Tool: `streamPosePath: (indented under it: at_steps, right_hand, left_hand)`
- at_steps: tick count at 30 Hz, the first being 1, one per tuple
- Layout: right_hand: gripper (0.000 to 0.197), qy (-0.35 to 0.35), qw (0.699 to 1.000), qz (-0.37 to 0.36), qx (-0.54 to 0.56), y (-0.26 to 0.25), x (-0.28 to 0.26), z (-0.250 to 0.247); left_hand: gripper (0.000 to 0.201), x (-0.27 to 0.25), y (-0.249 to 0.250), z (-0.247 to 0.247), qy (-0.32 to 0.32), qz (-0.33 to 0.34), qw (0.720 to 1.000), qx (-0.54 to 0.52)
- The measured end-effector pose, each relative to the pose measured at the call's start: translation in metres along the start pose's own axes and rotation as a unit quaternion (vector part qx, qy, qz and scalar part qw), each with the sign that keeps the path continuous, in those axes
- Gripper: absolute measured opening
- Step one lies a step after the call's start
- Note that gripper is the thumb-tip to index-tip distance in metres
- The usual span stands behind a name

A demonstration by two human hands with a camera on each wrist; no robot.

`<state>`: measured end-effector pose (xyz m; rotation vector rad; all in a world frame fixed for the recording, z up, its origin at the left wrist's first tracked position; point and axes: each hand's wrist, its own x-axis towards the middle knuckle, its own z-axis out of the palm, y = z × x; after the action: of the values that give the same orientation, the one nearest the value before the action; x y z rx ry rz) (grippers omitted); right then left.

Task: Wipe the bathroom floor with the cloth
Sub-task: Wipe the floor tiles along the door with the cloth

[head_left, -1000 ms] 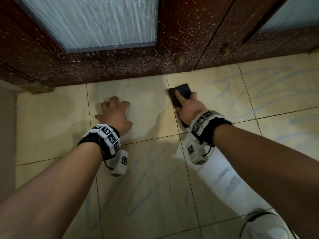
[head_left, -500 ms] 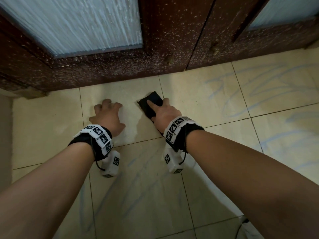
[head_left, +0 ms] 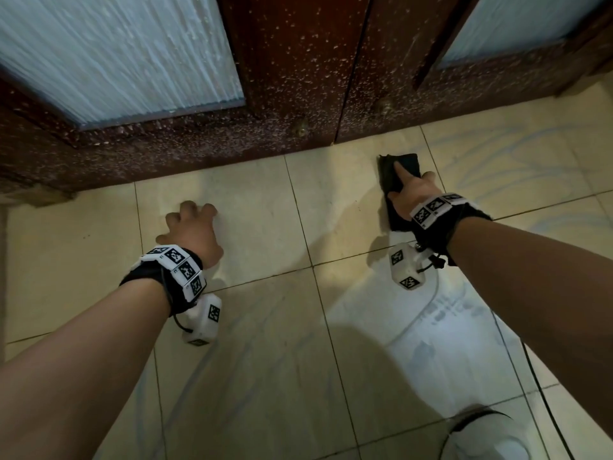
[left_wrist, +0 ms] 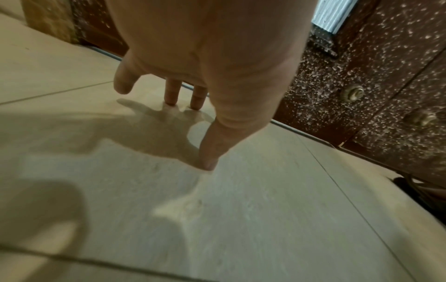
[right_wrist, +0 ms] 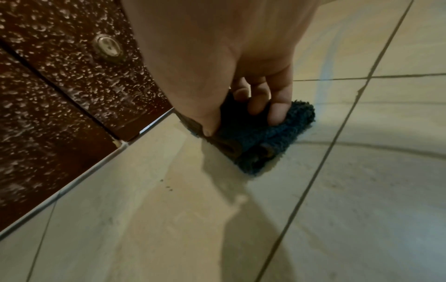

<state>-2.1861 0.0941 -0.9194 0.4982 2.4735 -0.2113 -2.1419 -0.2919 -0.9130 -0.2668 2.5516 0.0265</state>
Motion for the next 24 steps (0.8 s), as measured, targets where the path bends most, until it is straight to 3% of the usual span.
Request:
streamPosePath:
  at_steps: [7, 17, 24]
  right_hand:
    - [0.067, -0.011, 0.999, -0.035, -0.02, -0.024, -0.015, 0.013]
    - [0.08, -0.045, 0.98, -0.172, -0.089, -0.136, -0.069, 0.062]
    - [0.076, -0.058, 0.979, -0.184, -0.069, -0.129, -0.061, 0.057]
  left_hand:
    - [0.073, -0.004, -0.008, 0.002, 0.003, 0.016, 1.0, -0.015]
    - [0.067, 0.002, -0.006, 0.001, -0.004, 0.016, 0.999, -0.045]
    - [0.059, 0.003, 0.014, 0.0, 0.033, -0.023, 0.998, -0.048]
